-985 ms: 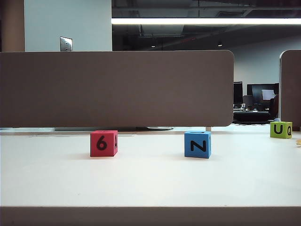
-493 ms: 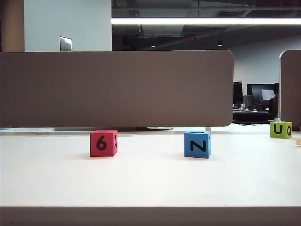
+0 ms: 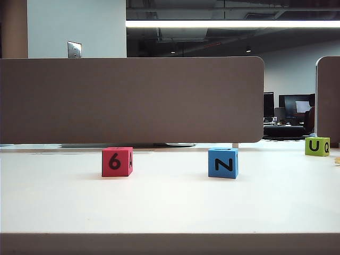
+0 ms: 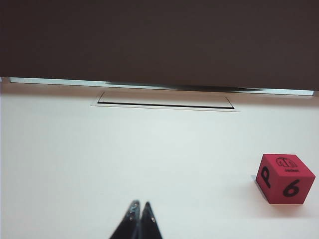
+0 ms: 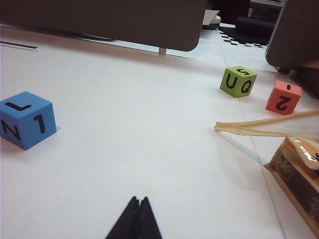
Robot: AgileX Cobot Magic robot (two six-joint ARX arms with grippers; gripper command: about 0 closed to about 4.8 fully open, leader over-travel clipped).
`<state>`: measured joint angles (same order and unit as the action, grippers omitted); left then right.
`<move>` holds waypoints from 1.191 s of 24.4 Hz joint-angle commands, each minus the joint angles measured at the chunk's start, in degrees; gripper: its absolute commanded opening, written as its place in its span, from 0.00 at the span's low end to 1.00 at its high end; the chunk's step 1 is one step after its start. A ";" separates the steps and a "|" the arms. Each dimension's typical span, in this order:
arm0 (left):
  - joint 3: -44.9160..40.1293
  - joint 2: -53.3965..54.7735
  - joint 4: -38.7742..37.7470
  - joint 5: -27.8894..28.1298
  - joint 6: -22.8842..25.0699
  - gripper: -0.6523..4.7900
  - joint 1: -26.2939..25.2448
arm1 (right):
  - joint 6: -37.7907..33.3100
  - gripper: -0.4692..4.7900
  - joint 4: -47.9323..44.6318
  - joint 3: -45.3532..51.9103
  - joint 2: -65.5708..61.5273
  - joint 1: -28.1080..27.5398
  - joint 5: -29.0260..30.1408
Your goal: Stack the letter block on the right onto the letter block on the left.
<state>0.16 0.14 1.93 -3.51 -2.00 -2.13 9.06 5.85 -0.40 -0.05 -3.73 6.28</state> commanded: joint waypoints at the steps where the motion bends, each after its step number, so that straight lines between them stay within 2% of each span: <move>1: 0.22 0.04 2.03 -0.42 -0.13 0.11 0.02 | -0.09 0.09 -0.92 0.15 0.13 0.04 0.04; 11: 0.22 0.04 1.57 -0.22 -0.70 0.11 0.02 | -0.09 0.09 -0.92 0.15 0.13 0.02 0.02; 13: 0.22 0.04 1.57 -0.39 -3.34 0.11 0.04 | -0.15 0.09 -0.98 0.15 0.13 0.04 0.07; 15: 0.61 0.04 1.60 -0.15 -4.17 0.11 0.02 | -3.98 0.09 -1.90 0.15 0.13 0.04 -0.02; 16: 1.60 0.04 1.16 -0.13 -4.07 0.11 0.02 | -8.66 0.09 -4.42 0.13 0.13 0.02 -0.44; 18: 5.66 0.07 -2.25 0.68 -6.49 0.11 0.04 | -17.55 0.08 -13.16 0.09 0.04 0.07 -6.14; 19: 9.27 0.39 -4.31 1.05 -9.86 0.11 0.04 | -23.26 0.08 -17.25 -0.59 -0.11 0.04 -9.14; 21: 13.49 1.70 -4.81 0.79 -10.88 0.11 0.02 | -26.53 0.08 -16.52 -3.21 -0.50 0.04 -9.81; 24: 24.28 9.84 -5.05 -1.97 -10.34 0.11 0.02 | -26.47 0.08 -9.81 -13.81 -5.68 0.04 -8.92; 29: 36.17 23.43 -6.12 -7.26 -6.43 0.11 0.09 | -17.31 0.08 -8.61 -27.21 -18.47 0.04 -4.63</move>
<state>34.15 20.73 -4.10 -9.21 -10.79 -2.13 -11.53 -2.37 -24.64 -15.51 -3.73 -0.73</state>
